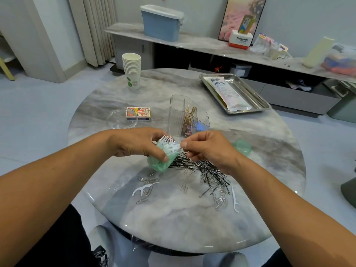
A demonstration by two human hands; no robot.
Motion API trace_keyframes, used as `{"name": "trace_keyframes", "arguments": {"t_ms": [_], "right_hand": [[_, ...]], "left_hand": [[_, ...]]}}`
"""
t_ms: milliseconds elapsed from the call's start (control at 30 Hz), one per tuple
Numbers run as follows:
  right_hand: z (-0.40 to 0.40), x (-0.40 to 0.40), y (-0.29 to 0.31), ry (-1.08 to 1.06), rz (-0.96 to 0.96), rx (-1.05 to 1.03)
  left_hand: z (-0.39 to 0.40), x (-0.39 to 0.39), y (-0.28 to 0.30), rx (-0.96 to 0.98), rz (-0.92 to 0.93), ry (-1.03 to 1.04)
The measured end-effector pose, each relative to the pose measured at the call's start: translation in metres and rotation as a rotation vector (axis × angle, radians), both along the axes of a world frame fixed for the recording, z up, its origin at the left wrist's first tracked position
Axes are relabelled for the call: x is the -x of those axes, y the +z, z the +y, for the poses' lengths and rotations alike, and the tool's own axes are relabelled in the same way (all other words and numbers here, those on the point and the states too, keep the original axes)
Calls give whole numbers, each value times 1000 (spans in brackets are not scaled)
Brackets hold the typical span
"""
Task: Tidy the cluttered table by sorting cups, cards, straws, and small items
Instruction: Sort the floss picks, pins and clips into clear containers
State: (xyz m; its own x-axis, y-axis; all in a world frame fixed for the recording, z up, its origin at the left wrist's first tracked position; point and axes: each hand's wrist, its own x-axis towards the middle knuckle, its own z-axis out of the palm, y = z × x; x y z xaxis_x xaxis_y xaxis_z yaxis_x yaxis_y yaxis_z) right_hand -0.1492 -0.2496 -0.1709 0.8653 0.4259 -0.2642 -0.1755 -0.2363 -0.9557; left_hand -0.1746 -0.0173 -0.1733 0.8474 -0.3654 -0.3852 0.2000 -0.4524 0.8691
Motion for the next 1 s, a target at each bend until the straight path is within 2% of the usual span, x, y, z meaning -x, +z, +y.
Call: {"name": "trace_keyframes", "arguments": {"t_ms": [200, 300, 500, 533, 700, 767, 867, 1000], "right_hand": [[12, 7, -13, 82, -187, 105], [19, 12, -17, 57, -261, 116], [12, 4, -14, -211, -411, 72], [10, 2, -17, -203, -403, 91], [20, 14, -37, 230, -238, 333], [30, 25, -47, 364, -286, 473], [42, 36, -64, 454, -422, 561], [48, 39, -71, 432, -463, 584]], "left_hand": [[-14, 8, 1, -54, -111, -68], [-19, 11, -1, -97, -165, -69], [-6, -1, -4, -79, -184, 196], [-2, -3, -4, -89, -185, 246], [7, -6, -8, -196, -167, 399], [10, -6, -12, -232, -144, 439], [15, -7, -15, -304, -147, 482], [20, -5, -16, -355, -166, 493]]}}
